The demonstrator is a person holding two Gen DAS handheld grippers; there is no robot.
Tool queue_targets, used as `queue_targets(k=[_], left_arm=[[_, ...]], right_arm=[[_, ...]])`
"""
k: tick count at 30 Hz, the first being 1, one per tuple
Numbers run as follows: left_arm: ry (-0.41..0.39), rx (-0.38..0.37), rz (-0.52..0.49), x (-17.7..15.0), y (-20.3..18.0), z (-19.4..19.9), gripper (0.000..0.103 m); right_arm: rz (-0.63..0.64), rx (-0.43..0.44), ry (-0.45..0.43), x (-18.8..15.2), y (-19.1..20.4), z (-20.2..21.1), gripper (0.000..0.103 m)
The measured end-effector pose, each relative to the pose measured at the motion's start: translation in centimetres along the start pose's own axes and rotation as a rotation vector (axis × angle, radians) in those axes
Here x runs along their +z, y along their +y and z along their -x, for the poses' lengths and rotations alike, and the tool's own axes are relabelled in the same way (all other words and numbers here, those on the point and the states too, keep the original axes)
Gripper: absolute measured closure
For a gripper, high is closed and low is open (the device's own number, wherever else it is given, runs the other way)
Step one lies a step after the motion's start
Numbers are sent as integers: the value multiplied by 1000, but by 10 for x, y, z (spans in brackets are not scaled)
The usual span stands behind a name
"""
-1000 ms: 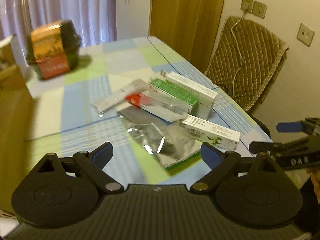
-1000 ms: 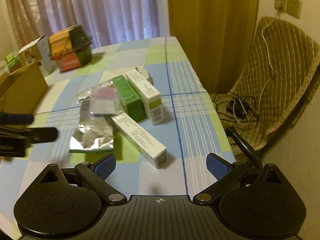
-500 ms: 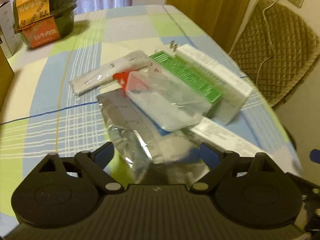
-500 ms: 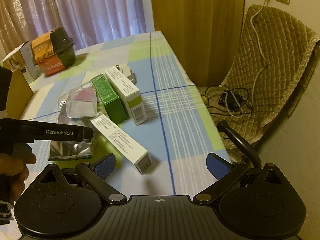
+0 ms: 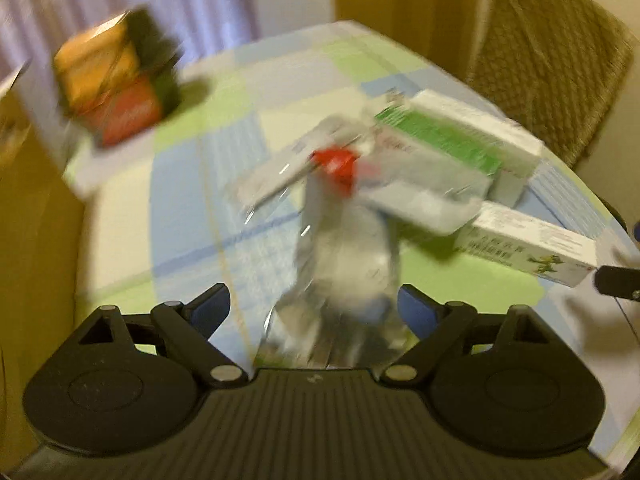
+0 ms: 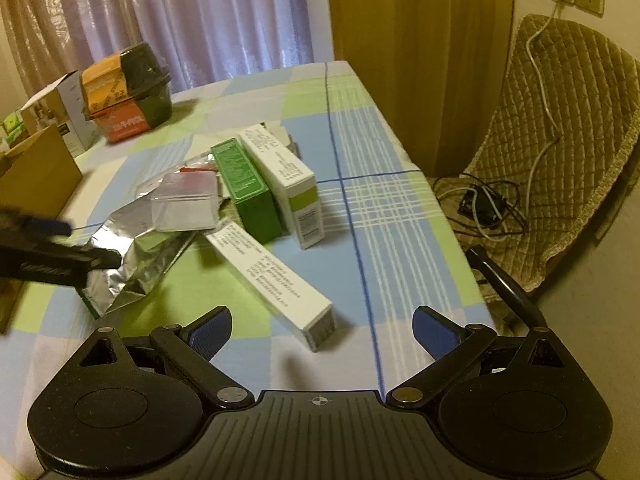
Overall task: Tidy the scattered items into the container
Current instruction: 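Grasp the silver foil pouch with the left tool while the right tool grasps a white box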
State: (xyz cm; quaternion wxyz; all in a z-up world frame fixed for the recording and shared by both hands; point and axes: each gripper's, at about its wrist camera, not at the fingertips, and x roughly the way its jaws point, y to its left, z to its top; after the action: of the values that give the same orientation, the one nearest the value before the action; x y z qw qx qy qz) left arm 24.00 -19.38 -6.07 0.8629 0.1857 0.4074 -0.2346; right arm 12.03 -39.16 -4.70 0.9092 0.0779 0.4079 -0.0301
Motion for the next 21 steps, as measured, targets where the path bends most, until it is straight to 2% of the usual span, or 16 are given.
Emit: queue_targets(k=[2,4,7,8,9,13,17,21], left_arm=[[12,-25,-45,11,-9,-10,16],[36,-32,-74,19,-16,-23,26],[76,-37,-77,21,-16,-40,44],[91,-39,-71,19,-13,-44,57],[93,-44,-64,17,-10,-45,59],[113,-70,-61,2,2,-31,62],[153,-81,-59,-29,17,-4,62],[186,-79,-63,-51,25,18,60]], right_arm=[[5,0,-2,0,2,-1,1],[9,-6,-2,-1,4,-1,1],[4,-13,1,-1,3,-3,1],[1,-14,2,-1,3,-3,1],[0,-14,3,-1,3,-4,1],[22,4,4,-1,7,-5,1],[53,47,10,-2,14,-6,1],[126,92,27,3,24,-14,1]])
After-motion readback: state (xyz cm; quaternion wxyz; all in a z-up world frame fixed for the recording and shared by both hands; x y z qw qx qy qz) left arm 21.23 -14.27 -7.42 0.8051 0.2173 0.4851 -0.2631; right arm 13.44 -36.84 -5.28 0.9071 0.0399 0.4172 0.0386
